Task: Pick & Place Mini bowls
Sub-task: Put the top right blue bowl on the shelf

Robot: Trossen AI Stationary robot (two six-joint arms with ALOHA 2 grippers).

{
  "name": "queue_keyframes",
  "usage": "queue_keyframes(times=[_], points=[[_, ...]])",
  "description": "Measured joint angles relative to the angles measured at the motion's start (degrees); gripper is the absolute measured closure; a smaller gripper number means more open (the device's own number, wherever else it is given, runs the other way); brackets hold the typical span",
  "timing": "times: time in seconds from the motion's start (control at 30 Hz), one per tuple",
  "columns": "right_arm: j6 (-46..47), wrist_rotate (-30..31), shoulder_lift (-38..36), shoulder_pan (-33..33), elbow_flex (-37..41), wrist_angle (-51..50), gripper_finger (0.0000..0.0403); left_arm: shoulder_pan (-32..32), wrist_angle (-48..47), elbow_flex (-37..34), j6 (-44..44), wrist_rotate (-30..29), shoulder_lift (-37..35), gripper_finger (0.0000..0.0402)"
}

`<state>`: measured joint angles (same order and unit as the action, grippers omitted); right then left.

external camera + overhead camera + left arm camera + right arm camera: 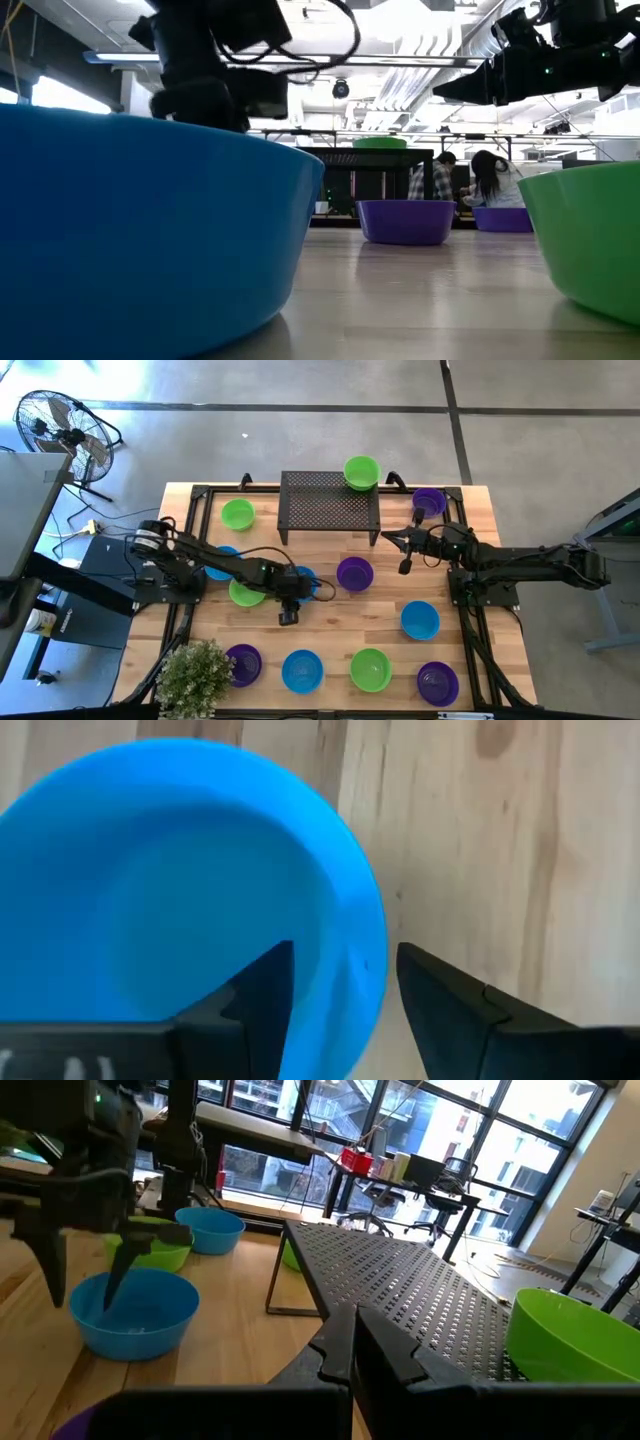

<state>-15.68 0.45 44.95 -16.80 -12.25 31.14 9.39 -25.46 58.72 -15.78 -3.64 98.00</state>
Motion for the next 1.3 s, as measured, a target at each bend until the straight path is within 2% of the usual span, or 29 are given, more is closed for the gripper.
queue_keyframes(times=[0.13, 0.33, 0.4, 0.63, 0.9, 1.0, 1.13, 1.3], points=[[0.0, 0.0, 0.0, 0.0, 0.0, 0.0, 0.0401, 0.0, -0.8, -0.1, -0.7, 0.0, 2.0, 0.0257], [-0.2, 0.0, 0.0, 0.0, 0.0, 0.0, 0.0402, 0.0, -1.4, -0.1, -0.3, 0.0, 2.3, 0.0367], [-0.4, 0.0, 0.0, 0.0, 0.0, 0.0, 0.0401, 0.0, -1.8, 0.2, 0.5, -0.3, 2.1, 0.039], [-0.4, 0.0, 0.0, 0.0, 0.0, 0.0, 0.0401, 0.0, -13.3, 7.7, 3.1, -0.2, -2.8, 0.0397], [-0.8, 0.0, 0.1, 0.0, 0.0, -0.3, 0.0401, -2.0, -25.7, 21.4, 8.6, -5.5, -9.2, 0.0398], [-0.9, 0.0, 0.2, 0.0, 0.0, -0.1, 0.0401, -6.0, -27.6, 26.1, 11.0, -7.6, -10.6, 0.0399], [-0.8, 0.0, 0.5, 0.0, 0.0, 0.1, 0.0402, -14.2, -29.7, 29.0, 15.4, -9.1, -10.6, 0.0399], [-0.8, 0.0, 0.8, 0.0, 0.0, 0.0, 0.0402, -25.7, -26.8, 28.9, 22.4, -3.9, -9.9, 0.04]])
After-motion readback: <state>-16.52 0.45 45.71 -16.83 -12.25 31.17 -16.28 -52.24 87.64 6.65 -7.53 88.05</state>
